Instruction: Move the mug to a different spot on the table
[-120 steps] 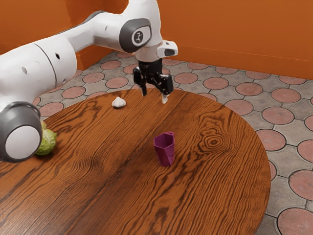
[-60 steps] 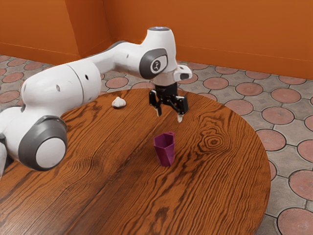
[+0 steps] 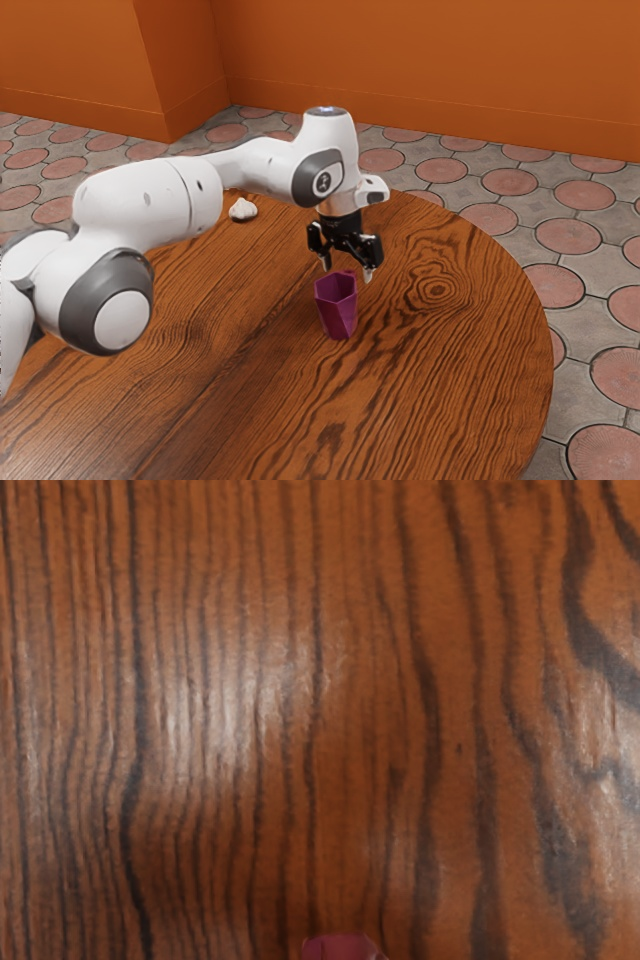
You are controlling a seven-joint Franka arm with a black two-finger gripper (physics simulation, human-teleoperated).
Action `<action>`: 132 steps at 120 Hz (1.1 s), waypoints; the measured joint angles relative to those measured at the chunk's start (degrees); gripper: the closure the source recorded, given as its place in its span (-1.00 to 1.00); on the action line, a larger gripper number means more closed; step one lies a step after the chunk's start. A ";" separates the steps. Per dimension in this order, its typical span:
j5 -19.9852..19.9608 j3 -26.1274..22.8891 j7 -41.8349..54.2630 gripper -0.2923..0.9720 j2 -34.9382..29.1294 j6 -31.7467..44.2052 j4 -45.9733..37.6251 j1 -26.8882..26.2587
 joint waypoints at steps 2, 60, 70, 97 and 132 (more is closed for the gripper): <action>-0.01 0.00 0.06 -0.51 0.17 0.19 -0.01 0.01; -0.69 0.07 1.36 -0.46 -1.62 3.29 -4.92 -0.38; -0.88 0.07 1.54 -0.44 -2.23 4.09 -6.07 -0.54; -0.73 0.08 1.96 -0.28 -3.34 5.06 -6.88 -0.66; -0.38 0.16 2.57 -0.10 -3.87 5.53 -8.57 -1.10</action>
